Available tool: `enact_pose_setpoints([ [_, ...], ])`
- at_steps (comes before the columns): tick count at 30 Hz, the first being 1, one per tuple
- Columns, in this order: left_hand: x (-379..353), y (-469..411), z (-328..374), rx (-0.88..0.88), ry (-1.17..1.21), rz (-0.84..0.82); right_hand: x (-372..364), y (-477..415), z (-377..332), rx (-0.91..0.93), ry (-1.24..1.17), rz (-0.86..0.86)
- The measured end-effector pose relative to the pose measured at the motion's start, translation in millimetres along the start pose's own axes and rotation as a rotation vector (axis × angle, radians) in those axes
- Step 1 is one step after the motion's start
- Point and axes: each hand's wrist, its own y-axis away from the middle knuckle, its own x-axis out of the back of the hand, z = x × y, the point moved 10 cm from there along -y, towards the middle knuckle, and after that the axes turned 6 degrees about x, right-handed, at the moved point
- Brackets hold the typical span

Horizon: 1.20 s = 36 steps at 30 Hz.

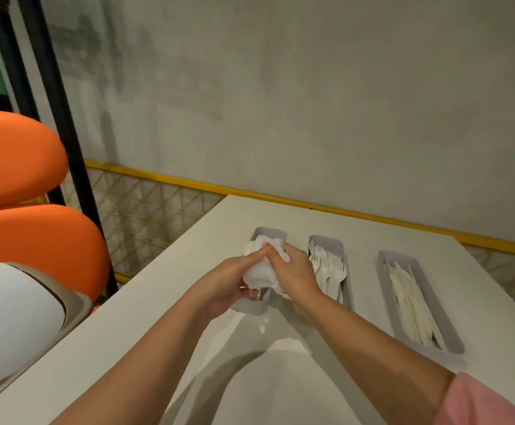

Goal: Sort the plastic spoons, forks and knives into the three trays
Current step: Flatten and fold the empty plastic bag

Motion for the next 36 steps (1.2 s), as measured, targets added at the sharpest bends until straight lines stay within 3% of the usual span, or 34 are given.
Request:
enact_pose_setpoints([
  [6, 49, -3, 45, -0.083, -0.028, 0.154, -40, -32, -31, -0.037, -0.070, -0.200],
  [14, 133, 41, 106, -0.052, -0.151, 0.294, -101, -38, -101, -0.147, -0.327, -0.684],
  [19, 161, 81, 139, -0.082, -0.309, 0.277, -139, -38, -131, -0.106, -0.270, -0.801],
  [22, 190, 111, 140, 0.037, -0.521, 0.302, -180, -23, -152, -0.095, -0.242, -0.940],
  [28, 257, 176, 116, 0.256, -0.740, 0.520, -270, 22, -169, -0.066, -0.149, -1.146],
  [32, 290, 207, 86, 0.367, -0.845, 0.595, -318, 48, -164, -0.016, -0.060, -1.173],
  [36, 303, 211, 51, 0.515, -1.072, 0.572, -349, 57, -155, 0.101, 0.096, -1.091],
])
